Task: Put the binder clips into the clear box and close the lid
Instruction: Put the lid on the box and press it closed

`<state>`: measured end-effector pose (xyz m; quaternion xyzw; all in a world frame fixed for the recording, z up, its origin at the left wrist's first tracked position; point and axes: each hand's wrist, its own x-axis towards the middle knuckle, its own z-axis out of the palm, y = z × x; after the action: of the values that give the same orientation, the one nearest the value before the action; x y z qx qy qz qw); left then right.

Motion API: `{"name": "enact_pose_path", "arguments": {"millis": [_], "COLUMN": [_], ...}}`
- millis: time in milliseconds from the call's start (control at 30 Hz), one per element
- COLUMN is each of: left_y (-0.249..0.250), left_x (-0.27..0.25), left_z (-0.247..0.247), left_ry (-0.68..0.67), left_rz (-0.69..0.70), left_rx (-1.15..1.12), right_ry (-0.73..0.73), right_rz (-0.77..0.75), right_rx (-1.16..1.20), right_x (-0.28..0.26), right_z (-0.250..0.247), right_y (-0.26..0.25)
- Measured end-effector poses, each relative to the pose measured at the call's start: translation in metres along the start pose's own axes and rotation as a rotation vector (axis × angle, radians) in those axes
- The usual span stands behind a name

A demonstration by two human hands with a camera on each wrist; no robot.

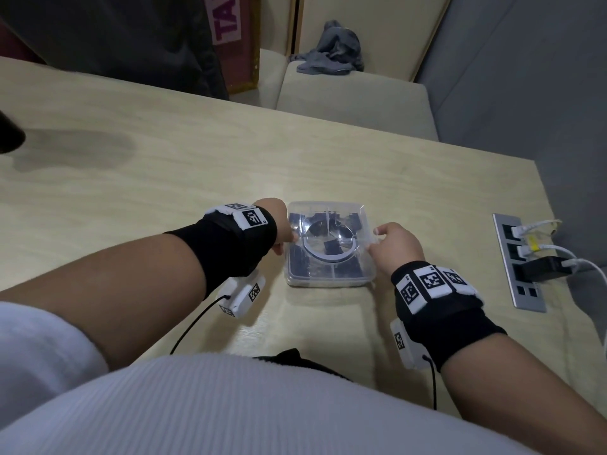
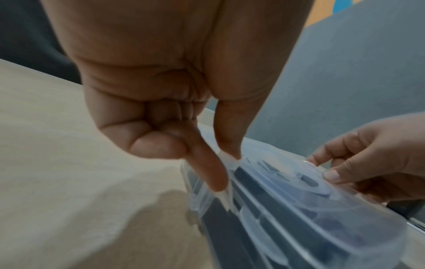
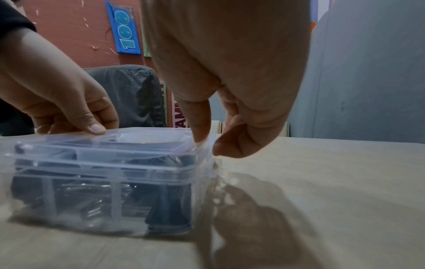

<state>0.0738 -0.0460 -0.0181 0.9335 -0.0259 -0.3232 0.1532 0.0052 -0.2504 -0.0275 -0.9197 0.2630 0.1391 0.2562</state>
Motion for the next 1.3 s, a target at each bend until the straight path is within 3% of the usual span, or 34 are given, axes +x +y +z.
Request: {"name": "enact_pose_path", "arguments": {"millis": [233, 833, 1100, 1300], "left_y": [0.007, 0.005, 0.01, 0.0], "left_x": [0.005, -0.012, -0.008, -0.003], "left_z": [-0.003, -0.013, -0.017, -0.018], "left_ry": [0.059, -0.011, -0.047, -0.124], "left_rz": [0.053, 0.084, 0.081, 0.02], "left_rx": [0.01, -0.039, 0.072, -0.175], "right_ry": [-0.005, -0.039, -0.041, -0.04], "right_rz": [0.037, -0.016, -0.043, -0.035], "right_rx": [0.044, 0.128, 0.133, 0.13], "right_x": [-0.004, -0.001, -0.005, -0.004], "right_z": [0.0, 0.007, 0.013, 0.013], "right_y": [0.006, 0.011, 0.012, 0.01]}}
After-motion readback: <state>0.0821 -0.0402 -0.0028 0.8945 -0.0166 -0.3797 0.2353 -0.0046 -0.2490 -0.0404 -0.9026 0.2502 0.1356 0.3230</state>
